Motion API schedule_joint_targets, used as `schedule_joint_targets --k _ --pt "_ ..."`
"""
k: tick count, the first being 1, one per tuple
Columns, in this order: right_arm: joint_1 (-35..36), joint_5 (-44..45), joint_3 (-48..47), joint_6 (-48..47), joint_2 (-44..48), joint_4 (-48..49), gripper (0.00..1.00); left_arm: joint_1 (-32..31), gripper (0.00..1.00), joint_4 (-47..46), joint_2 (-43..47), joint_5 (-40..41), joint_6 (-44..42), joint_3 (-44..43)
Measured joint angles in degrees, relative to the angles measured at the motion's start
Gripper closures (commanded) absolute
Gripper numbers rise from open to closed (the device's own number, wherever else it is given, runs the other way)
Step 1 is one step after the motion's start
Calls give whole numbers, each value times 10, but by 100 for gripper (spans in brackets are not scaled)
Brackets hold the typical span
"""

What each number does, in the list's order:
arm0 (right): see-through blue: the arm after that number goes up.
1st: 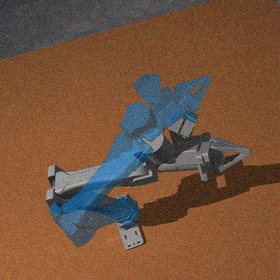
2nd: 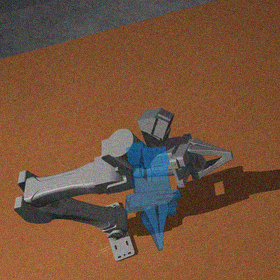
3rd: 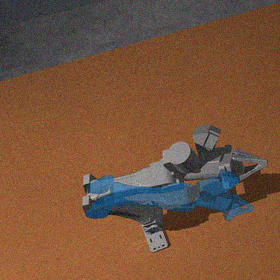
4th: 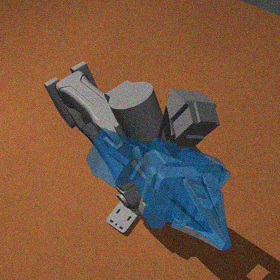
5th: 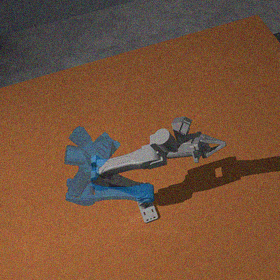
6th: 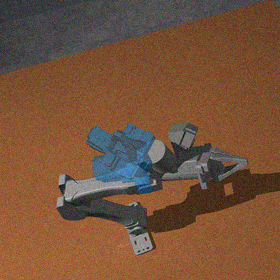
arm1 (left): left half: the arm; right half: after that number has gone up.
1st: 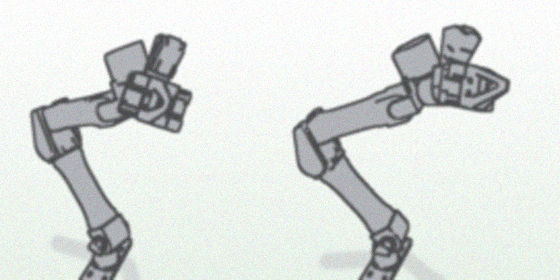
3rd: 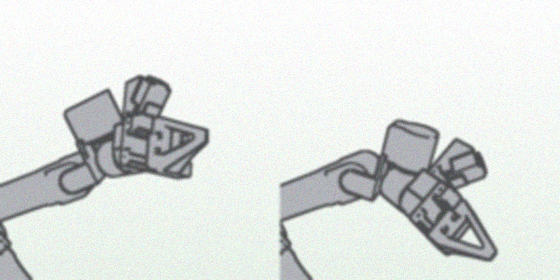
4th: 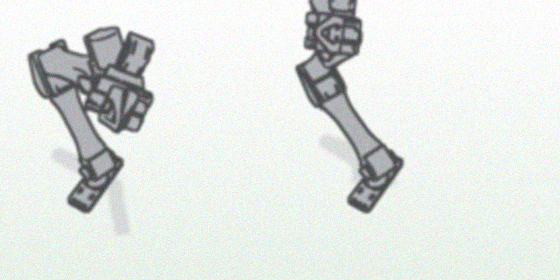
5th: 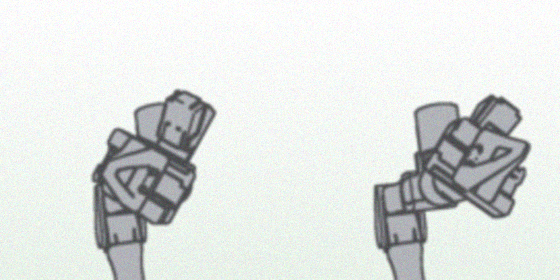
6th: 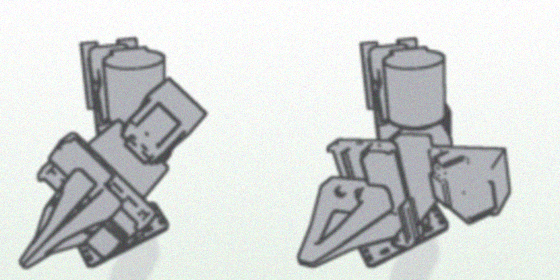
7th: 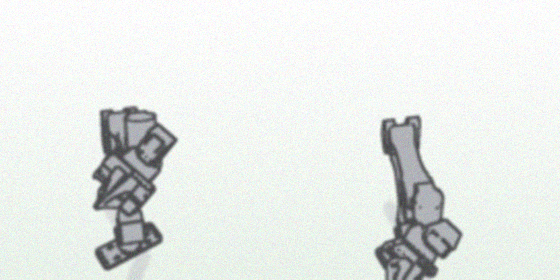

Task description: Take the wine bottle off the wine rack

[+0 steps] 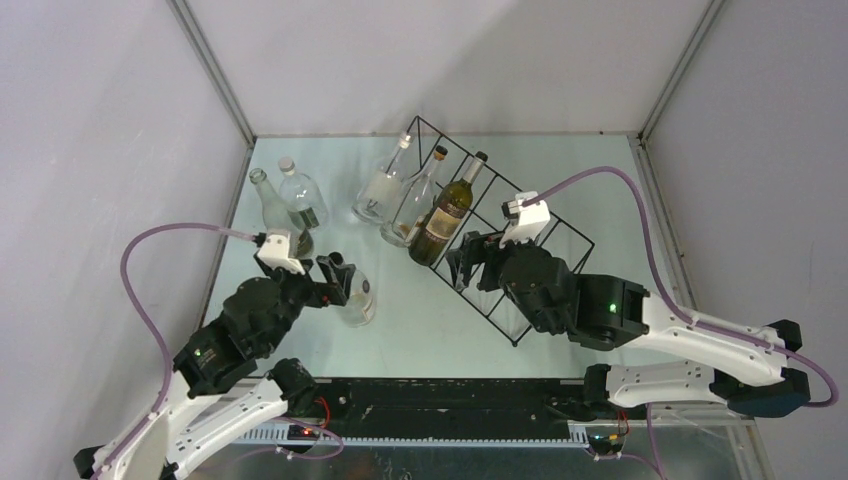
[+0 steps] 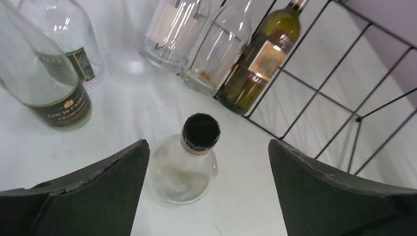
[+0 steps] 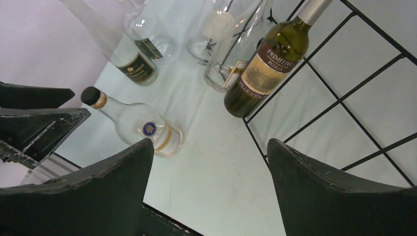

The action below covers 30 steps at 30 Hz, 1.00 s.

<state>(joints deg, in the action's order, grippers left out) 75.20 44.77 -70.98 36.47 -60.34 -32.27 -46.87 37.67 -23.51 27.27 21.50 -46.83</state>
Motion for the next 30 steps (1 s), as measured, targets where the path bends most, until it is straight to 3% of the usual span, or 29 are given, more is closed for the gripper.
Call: schedule_joint_targets --k 9,24,30 --pt "-3 -9 35 -55 3 28 12 0 0 -3 -30 61 23 60" --pt "-4 -18 85 -52 2 60 11 0 33 -134 -113 127 10 99" --pt "-4 -16 88 -35 -13 82 11 0 57 -159 -122 133 -3 99"
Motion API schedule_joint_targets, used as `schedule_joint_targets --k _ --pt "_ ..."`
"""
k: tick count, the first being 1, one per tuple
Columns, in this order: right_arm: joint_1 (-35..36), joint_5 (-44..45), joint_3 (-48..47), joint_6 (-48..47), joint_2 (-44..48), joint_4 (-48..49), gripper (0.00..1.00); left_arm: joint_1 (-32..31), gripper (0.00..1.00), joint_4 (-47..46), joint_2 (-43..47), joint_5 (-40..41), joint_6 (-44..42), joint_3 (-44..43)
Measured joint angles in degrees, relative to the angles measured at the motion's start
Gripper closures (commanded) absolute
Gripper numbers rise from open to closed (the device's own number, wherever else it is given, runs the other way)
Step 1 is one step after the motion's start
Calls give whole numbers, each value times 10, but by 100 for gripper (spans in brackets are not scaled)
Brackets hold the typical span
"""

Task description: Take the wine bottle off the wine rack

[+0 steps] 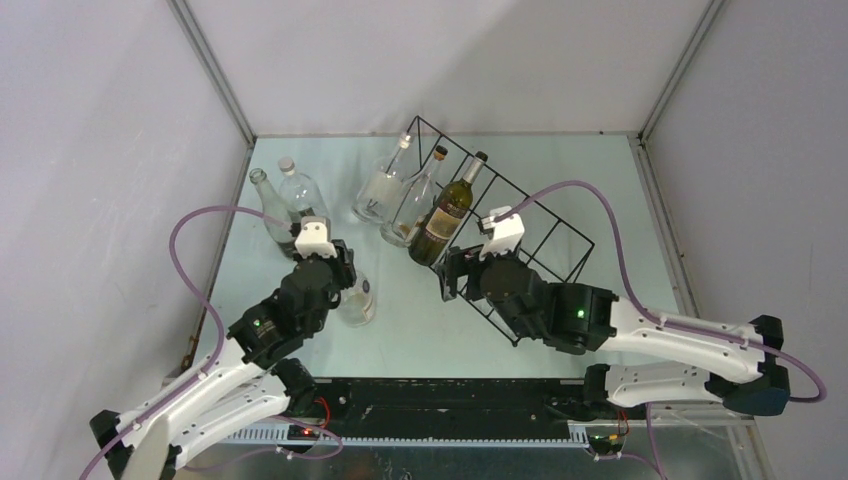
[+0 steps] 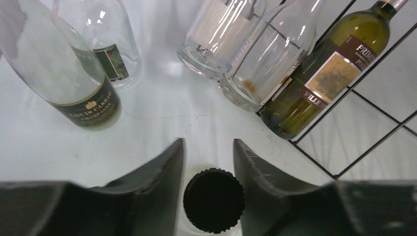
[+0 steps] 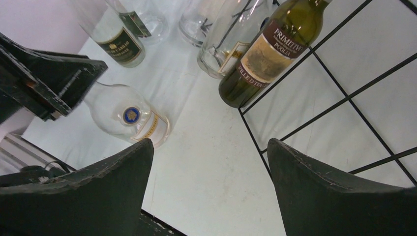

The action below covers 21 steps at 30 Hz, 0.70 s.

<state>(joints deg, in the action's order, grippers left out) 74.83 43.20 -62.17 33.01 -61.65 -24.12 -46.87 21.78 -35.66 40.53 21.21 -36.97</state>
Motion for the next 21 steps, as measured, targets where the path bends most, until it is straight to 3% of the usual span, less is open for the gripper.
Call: schedule_joint_targets --k 6,10,17,21 --pt "0 -3 8 7 -34 -3 11 0 79 -5 -1 18 -14 0" --pt "1 -7 9 11 -45 -6 11 0 98 -5 4 30 -13 2" --pt "1 -9 9 13 -48 -12 10 7 100 2 7 59 -13 2" --pt "1 -8 9 16 -48 -20 10 62 100 18 6 43 -12 -8"
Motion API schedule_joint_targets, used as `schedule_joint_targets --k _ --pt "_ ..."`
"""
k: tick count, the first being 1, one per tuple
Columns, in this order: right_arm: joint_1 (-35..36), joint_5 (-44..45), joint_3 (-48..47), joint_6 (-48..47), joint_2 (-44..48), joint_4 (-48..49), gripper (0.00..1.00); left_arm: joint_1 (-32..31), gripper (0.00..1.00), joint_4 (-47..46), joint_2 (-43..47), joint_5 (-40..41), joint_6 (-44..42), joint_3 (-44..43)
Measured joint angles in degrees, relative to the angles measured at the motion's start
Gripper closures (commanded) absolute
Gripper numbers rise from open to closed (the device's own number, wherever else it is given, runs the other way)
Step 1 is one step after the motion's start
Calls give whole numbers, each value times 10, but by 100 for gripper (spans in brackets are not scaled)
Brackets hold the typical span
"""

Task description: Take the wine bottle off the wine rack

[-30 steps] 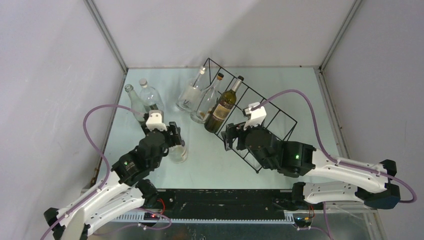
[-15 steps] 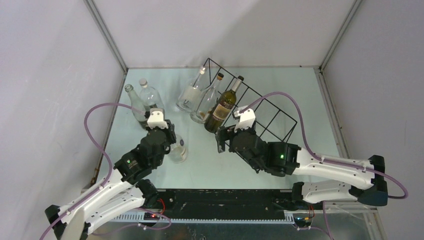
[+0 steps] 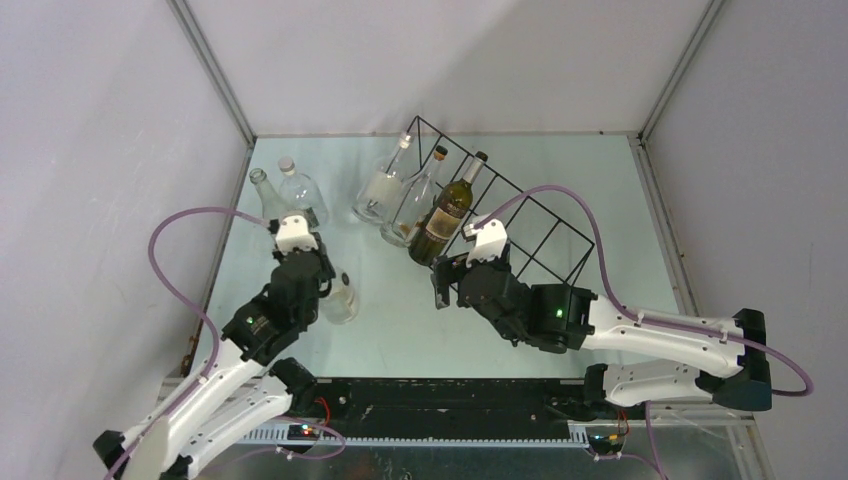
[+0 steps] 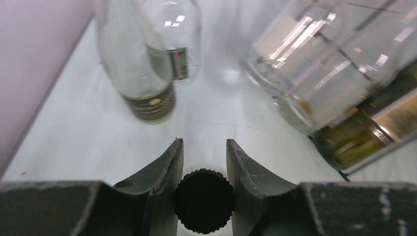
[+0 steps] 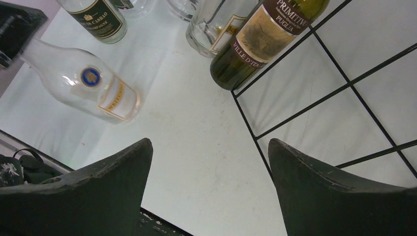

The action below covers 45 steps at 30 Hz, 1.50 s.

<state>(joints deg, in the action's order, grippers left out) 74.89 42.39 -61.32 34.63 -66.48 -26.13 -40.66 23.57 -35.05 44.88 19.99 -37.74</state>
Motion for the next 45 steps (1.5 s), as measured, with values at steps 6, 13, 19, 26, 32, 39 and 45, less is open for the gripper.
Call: schedule_joint_targets --k 6,13,19,26,32,39,45 --pt "0 0 38 9 10 0 9 147 100 50 -1 -28 -11 -28" --pt "-6 0 82 11 64 -4 10 283 100 60 -9 -63 -30 -71" --pt "-18 -2 112 19 116 3 10 356 100 -14 -22 -89 -61 -60" --pt "-19 -4 124 20 122 3 10 416 100 -97 -83 -83 -87 -47" --pt "-24 -6 124 20 122 3 9 461 100 -160 -154 -86 -109 -47" --pt "-36 -11 124 19 120 2 9 478 100 -232 -216 -98 -109 -47" --pt "-50 -22 124 18 120 3 9 484 91 -283 -255 -101 -110 -47"
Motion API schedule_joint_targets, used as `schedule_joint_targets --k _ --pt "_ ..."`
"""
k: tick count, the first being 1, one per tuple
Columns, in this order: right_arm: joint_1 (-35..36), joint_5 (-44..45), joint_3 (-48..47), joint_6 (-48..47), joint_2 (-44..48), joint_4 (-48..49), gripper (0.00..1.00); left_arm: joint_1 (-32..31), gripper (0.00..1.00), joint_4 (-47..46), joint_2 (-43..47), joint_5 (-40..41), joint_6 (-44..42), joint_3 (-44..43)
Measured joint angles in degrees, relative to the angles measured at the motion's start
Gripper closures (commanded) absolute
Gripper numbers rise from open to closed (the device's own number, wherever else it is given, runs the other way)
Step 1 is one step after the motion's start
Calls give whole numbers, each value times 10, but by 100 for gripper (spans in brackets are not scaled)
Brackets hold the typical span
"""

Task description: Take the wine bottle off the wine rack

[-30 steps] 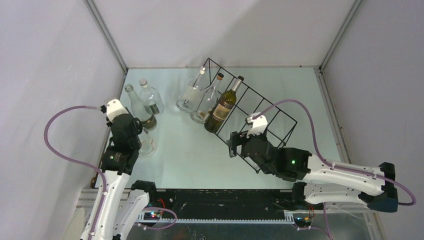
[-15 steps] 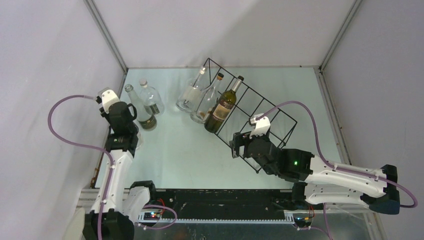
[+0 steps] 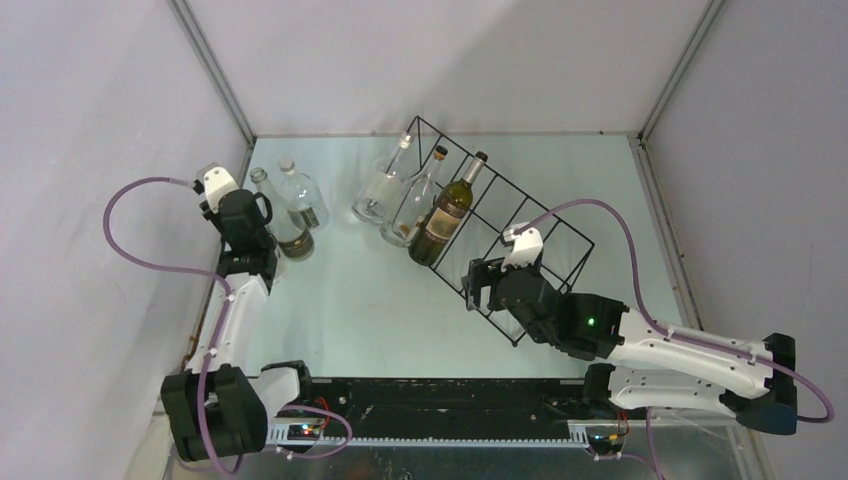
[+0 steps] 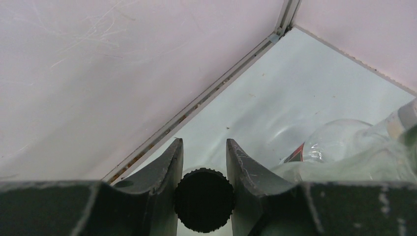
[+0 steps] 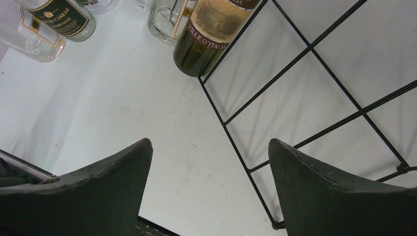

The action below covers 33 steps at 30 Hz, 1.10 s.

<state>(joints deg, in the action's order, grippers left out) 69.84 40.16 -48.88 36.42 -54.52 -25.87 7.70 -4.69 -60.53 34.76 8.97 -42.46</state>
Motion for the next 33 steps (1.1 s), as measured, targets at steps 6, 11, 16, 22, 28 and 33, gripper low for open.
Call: schedule_joint_targets --k 6,11,16,22,28,33 --pt "-7 -12 7 -4 0 2 9 7 41 -19 -13 -1 0 -3" --pt "-10 -16 12 -4 0 2 9 7 23 -87 -3 -5 5 -5" --pt "-10 -18 13 -4 3 1 9 7 1 -106 11 -3 12 -5" --pt "-11 -20 13 -2 16 -2 9 7 0 -85 47 11 29 -5" --pt "-19 -20 13 3 43 -4 9 5 0 -43 136 47 52 -8" --pt "-44 -33 13 5 53 -7 9 -28 0 25 212 96 57 -28"
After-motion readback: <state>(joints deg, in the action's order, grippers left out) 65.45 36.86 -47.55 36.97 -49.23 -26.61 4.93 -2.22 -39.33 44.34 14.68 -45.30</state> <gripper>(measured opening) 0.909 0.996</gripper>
